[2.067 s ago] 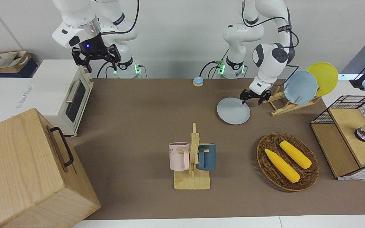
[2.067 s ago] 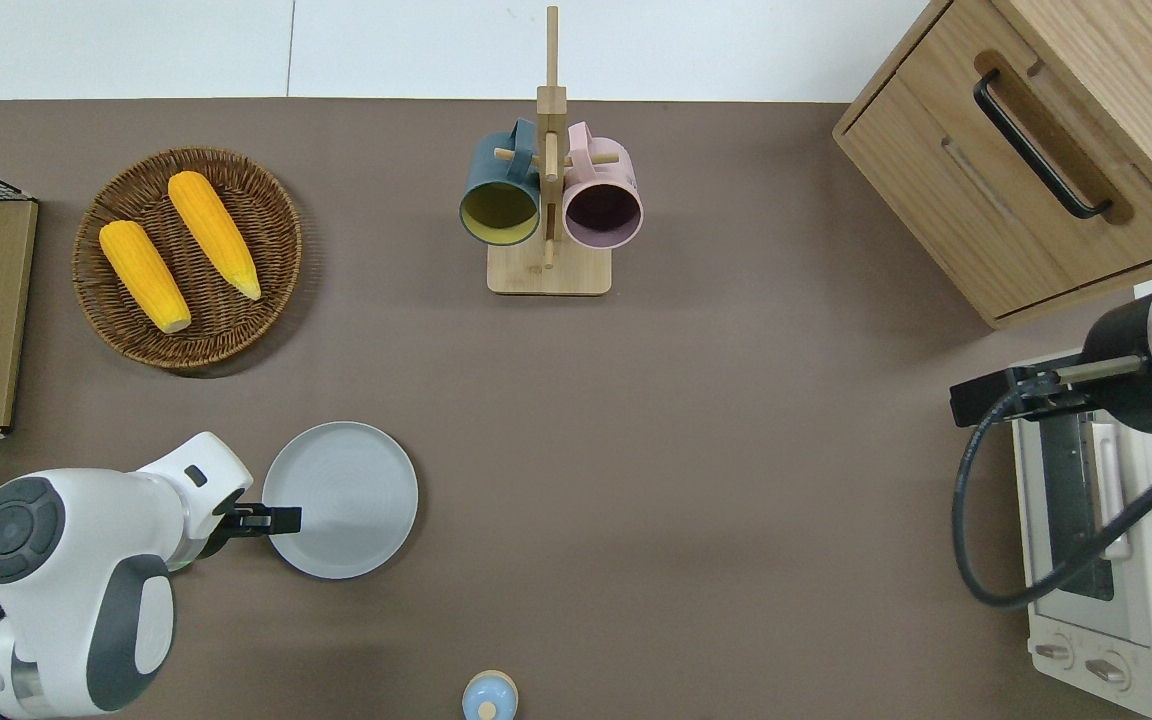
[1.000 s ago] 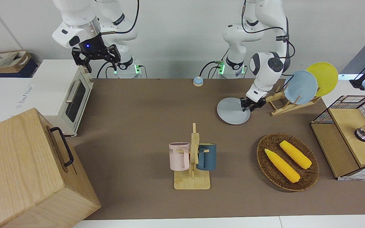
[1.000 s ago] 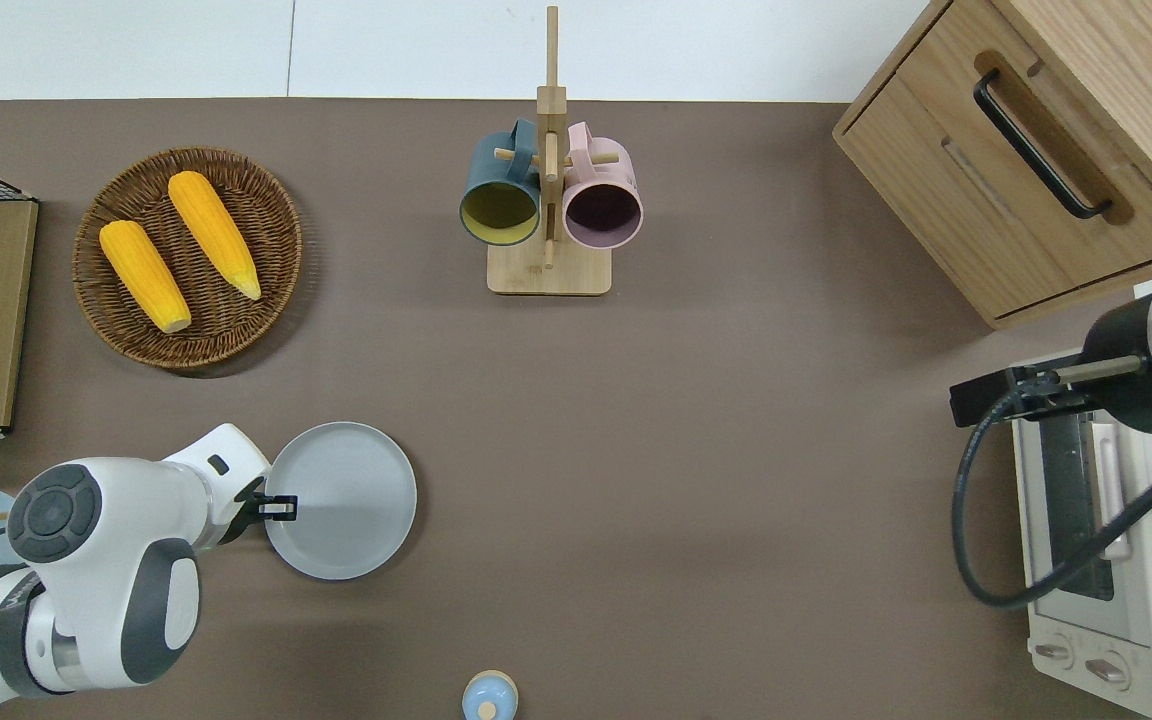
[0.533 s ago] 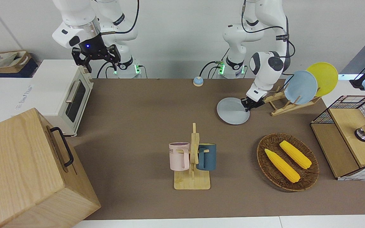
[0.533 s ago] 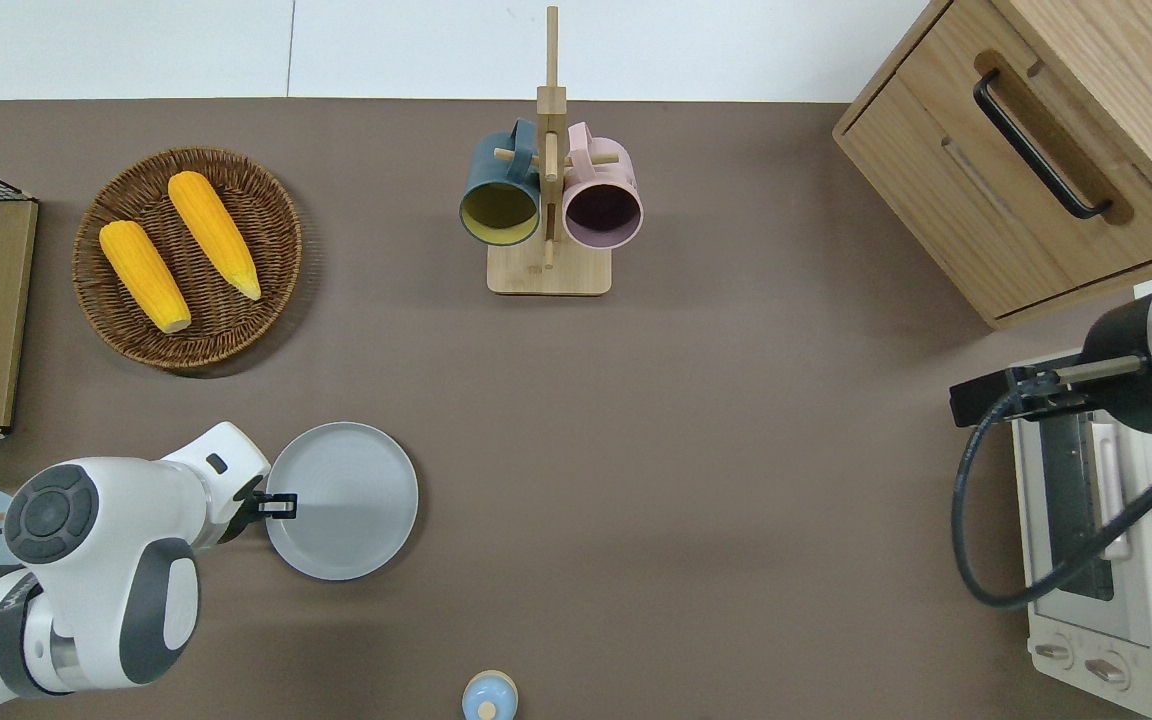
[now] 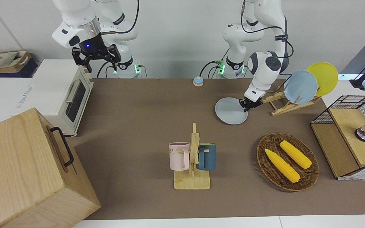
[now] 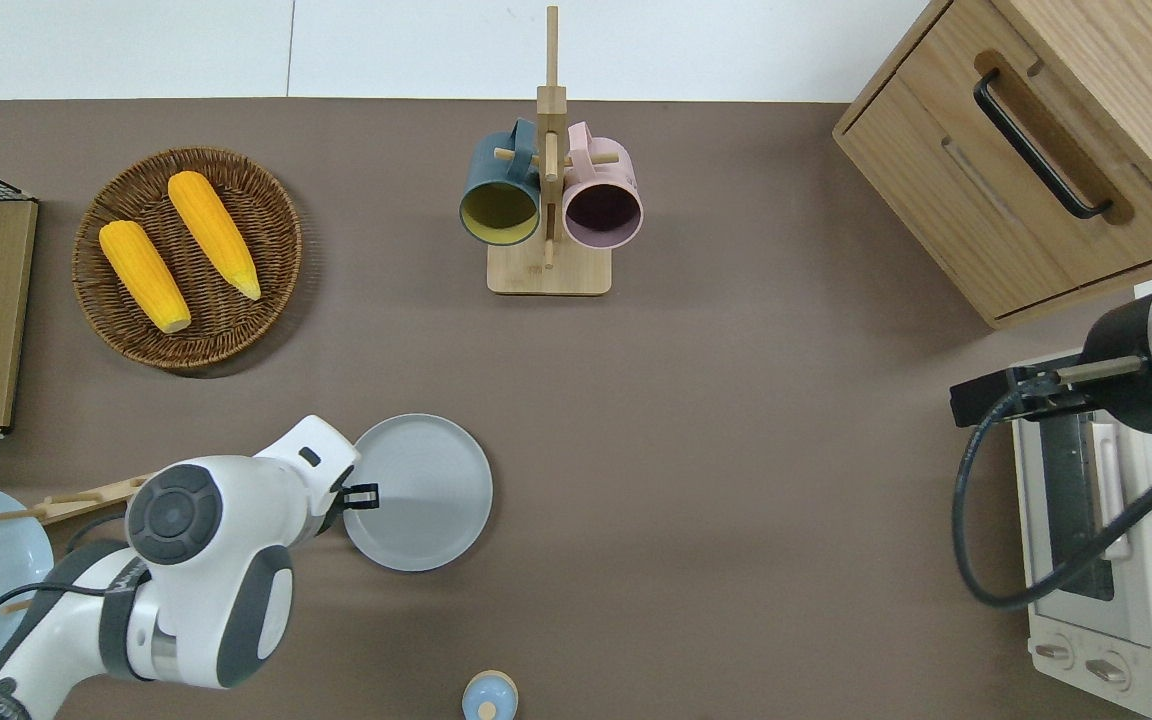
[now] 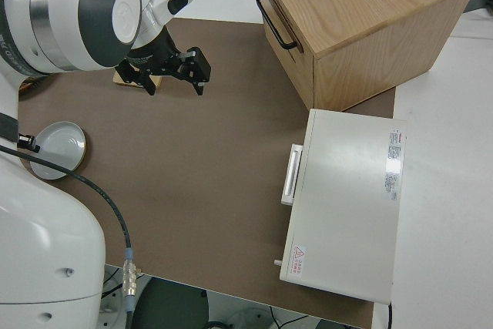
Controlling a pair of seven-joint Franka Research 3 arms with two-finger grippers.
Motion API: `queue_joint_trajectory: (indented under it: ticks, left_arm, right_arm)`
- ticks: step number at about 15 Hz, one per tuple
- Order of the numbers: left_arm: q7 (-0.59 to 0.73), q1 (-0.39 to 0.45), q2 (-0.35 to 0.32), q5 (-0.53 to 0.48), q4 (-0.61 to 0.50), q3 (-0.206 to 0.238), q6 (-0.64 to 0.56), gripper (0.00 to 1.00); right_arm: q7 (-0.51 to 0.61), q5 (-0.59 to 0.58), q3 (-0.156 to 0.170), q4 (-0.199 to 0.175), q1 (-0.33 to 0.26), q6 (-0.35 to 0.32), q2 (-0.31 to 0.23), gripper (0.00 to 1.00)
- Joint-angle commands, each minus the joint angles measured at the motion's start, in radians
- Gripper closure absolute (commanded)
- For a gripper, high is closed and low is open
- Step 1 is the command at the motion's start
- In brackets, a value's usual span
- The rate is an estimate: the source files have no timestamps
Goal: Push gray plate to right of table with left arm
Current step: 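Push the gray plate with the left gripper away from the basket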
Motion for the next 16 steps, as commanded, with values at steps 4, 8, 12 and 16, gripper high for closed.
queue_joint_trajectory:
  ticks: [4,8,12,16]
  left_arm:
    - [-0.296,-0.245,0.177,-0.012,0.152,-0.005,0.037,1.00]
    - [-0.448,-0.389,0.266,-0.012,0.267,-0.004,0.035,1.00]
    - [-0.517,-0.483,0.324,-0.012,0.350,-0.004,0.037,1.00]
    - [-0.605,-0.557,0.399,-0.012,0.463,-0.013,0.034,1.00]
  right_arm:
    - [-0.003,0.008,0.006,-0.001,-0.011,-0.012,-0.008,0.017]
    - [-0.003,0.008,0.006,-0.001,-0.011,-0.012,-0.008,0.017]
    - [-0.003,0.008,0.006,-0.001,-0.011,-0.012,-0.008,0.017]
    - [-0.003,0.008,0.006,-0.001,-0.011,-0.012,-0.008,0.017]
